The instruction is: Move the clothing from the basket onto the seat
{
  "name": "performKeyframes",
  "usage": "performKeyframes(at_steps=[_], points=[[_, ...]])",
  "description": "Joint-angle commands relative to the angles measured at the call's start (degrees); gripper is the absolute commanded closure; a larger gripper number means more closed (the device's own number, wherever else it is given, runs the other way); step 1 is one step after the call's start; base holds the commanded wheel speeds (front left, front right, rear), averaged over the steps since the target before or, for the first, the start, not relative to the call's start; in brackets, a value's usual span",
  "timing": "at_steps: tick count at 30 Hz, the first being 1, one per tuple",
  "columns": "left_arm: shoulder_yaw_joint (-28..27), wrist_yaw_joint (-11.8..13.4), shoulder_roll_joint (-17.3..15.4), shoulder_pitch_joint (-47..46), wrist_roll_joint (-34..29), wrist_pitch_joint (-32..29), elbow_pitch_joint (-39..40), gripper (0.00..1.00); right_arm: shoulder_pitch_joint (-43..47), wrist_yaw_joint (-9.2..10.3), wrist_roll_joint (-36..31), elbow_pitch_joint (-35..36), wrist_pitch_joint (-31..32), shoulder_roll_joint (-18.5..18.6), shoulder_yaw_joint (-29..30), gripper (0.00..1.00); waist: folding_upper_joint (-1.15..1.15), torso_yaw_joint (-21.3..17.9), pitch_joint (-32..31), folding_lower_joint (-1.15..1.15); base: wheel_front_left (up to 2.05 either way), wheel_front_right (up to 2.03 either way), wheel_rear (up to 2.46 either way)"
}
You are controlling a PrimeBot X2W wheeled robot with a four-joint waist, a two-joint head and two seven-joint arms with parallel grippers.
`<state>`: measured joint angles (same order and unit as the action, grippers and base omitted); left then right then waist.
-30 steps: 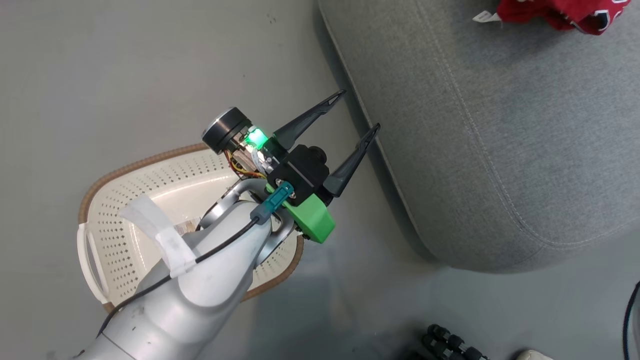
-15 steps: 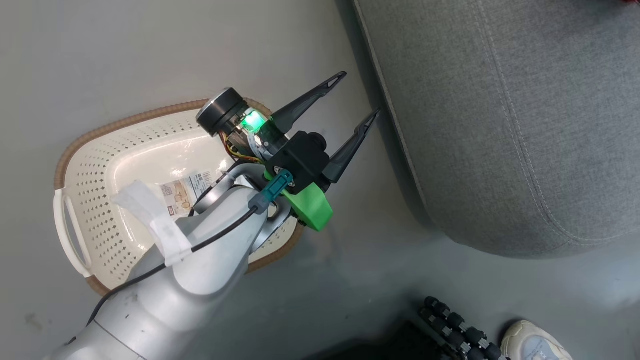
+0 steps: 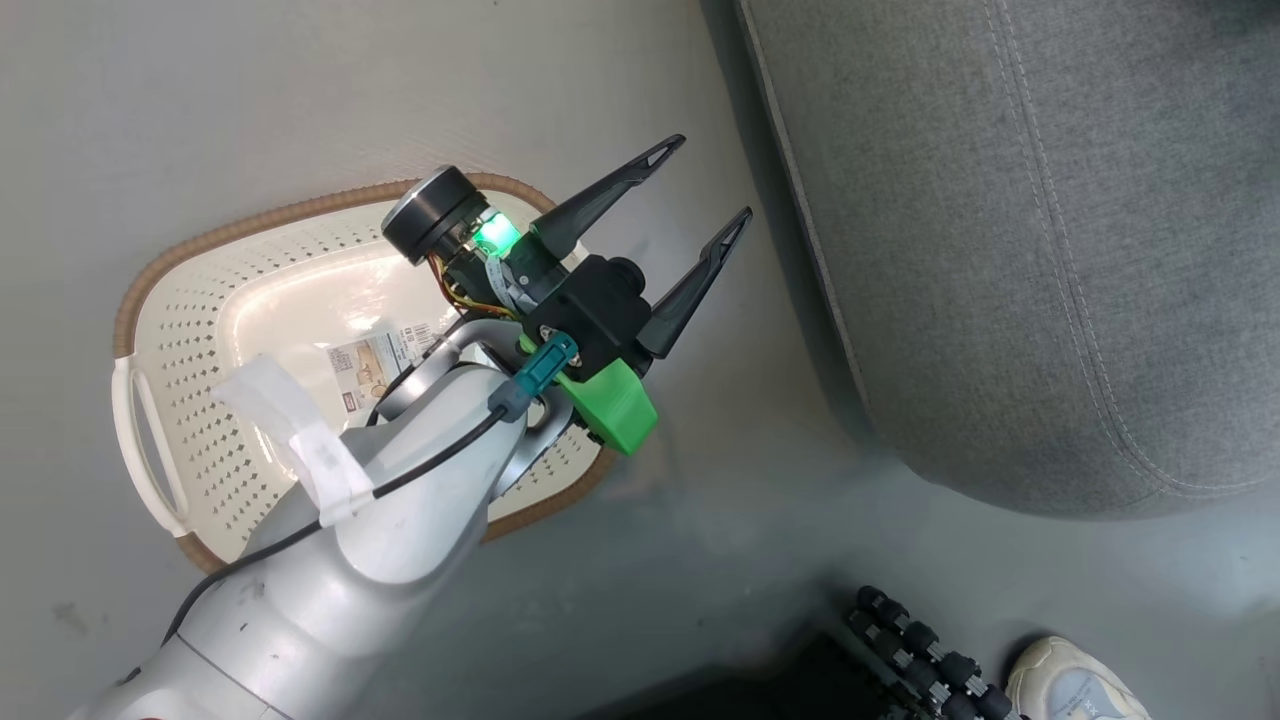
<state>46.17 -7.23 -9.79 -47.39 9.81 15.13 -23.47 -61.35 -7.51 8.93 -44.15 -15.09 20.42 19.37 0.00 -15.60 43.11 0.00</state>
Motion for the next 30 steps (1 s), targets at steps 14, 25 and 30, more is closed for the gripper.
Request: performKeyframes(at_steps=[14, 25, 30], points=[[-3.27, 2.39, 0.14, 3.7, 1.6, 0.01, 2.4, 0.0, 9.72, 0.04, 0.27, 6.2, -0.1, -2.24, 1.74, 0.0, 0.0, 0.55, -7.15, 0.0, 0.0, 0.0, 0.0], [-7.96, 4.04, 0.13, 10.82, 2.76, 0.01, 4.52, 0.0, 24.67, 0.04, 1.25, 16.03, -0.1, -7.25, -2.07, 0.0, 0.0, 1.87, -16.42, 0.0, 0.0, 0.0, 0.0], [-11.02, 4.81, 0.53, 14.78, 3.07, 0.01, 5.75, 0.0, 29.35, 0.04, 2.14, 21.09, -0.1, -8.81, -5.52, 0.0, 0.0, 3.26, -19.97, 0.0, 0.0, 0.0, 0.0]])
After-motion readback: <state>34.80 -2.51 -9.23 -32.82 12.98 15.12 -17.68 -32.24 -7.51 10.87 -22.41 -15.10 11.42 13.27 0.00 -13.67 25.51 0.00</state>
